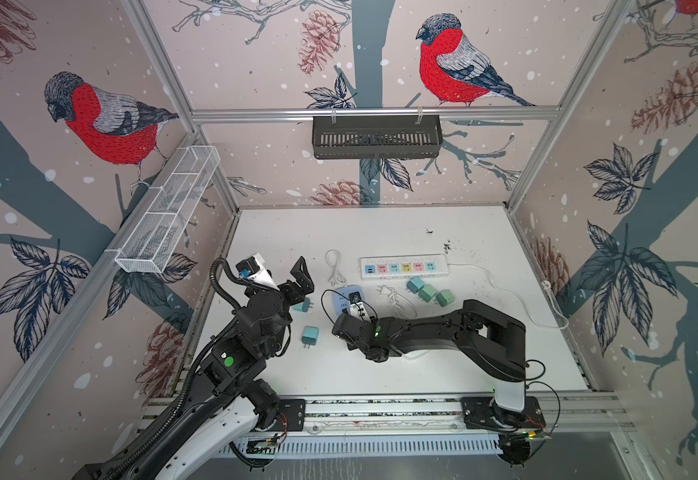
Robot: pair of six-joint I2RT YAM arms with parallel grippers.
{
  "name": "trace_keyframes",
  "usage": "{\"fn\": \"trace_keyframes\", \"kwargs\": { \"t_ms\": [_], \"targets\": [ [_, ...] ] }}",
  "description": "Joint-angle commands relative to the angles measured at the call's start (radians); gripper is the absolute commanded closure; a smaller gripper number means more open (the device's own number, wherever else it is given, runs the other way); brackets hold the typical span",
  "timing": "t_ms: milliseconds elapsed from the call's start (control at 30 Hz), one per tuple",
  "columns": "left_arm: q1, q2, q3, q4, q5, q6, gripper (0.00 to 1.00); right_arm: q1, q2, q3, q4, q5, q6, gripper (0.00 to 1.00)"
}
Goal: Insert the plug
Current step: 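Close the right gripper on the light green adapter, then lift the light green adapter with the right gripper while the left gripper reaches toward it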
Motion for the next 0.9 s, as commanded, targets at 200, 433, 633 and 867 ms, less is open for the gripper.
{"fn": "trace_keyframes", "kwargs": {
  "t_ms": [200, 433, 633, 867],
  "targets": [
    [0.003, -0.017, -0.009, 0.019, 0.016, 0.012, 0.01, 0.007, -0.019, -0.012, -0.039, -0.005, 0.005, 0.7],
    [0.002, -0.067, -0.061, 0.093, 0.09, 0.045, 0.01, 0.017, -0.18, -0.02, -0.085, 0.042, -0.094, 0.8],
    [0.002, -0.126, -0.092, 0.136, 0.182, 0.099, 0.01, 0.012, -0.432, -0.05, -0.092, 0.205, -0.223, 0.87],
    [0.002, -0.155, -0.138, 0.222, 0.328, 0.165, 0.01, -0.056, -0.761, -0.238, 0.177, 0.296, -0.457, 0.95]
  ]
}}
